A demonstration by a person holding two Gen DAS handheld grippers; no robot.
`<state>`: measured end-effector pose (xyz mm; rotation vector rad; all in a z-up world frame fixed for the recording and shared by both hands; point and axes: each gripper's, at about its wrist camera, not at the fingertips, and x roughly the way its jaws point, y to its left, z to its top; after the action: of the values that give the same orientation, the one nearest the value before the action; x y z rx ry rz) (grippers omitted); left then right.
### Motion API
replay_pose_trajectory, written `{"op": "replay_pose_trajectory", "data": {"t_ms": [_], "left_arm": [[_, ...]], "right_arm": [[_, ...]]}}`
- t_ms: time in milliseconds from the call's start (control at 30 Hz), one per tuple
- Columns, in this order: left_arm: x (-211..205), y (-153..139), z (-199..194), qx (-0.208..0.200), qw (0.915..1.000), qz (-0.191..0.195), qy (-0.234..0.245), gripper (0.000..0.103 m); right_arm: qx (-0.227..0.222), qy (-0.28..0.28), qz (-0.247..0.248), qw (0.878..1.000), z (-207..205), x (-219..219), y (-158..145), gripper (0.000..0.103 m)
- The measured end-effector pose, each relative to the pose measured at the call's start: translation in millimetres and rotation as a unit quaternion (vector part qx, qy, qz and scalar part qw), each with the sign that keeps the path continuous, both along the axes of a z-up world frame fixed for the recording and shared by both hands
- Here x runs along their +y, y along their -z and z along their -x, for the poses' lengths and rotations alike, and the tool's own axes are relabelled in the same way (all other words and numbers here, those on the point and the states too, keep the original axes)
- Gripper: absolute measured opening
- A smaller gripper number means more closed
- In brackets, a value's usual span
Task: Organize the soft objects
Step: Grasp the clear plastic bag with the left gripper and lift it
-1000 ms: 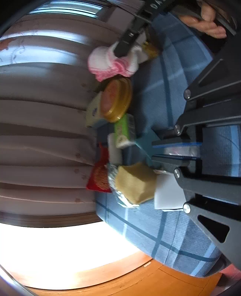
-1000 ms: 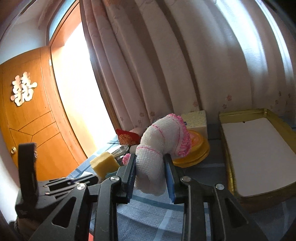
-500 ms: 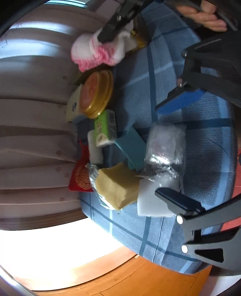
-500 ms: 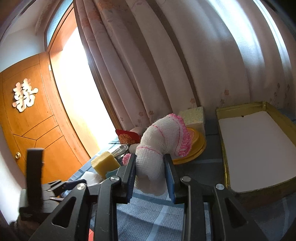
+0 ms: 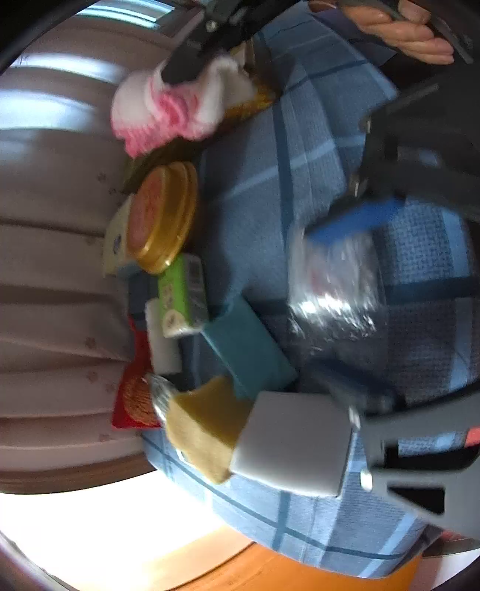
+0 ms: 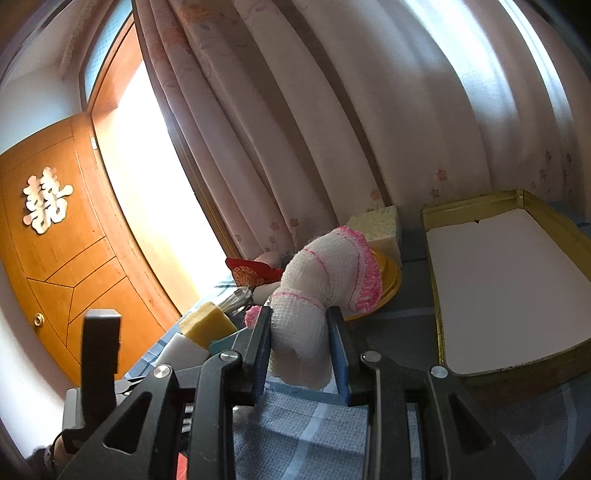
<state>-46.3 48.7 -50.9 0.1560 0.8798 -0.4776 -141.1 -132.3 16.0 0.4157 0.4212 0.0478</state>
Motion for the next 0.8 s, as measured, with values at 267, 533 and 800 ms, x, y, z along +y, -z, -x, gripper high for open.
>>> {"op": "replay_pose_trajectory", "data": {"t_ms": [267,533,800], "left_arm": [[-6,0,7,0.001,0.9991,0.042,0.009,0.033],[-24,-11,11,-0.027,0.9979,0.057,0.015,0.014],[-74,-60,16,-0.112,0.9926,0.032,0.036,0.014]], "right_arm": [[-0.002,0.002,0.0,1.0,3,-2,1,0.032],[-0.013,0.015,0.012,1.0,10,-6,-3,0.032],[-0.032,0.071,0.028,0.997,24,-44,-15,0.032]]}}
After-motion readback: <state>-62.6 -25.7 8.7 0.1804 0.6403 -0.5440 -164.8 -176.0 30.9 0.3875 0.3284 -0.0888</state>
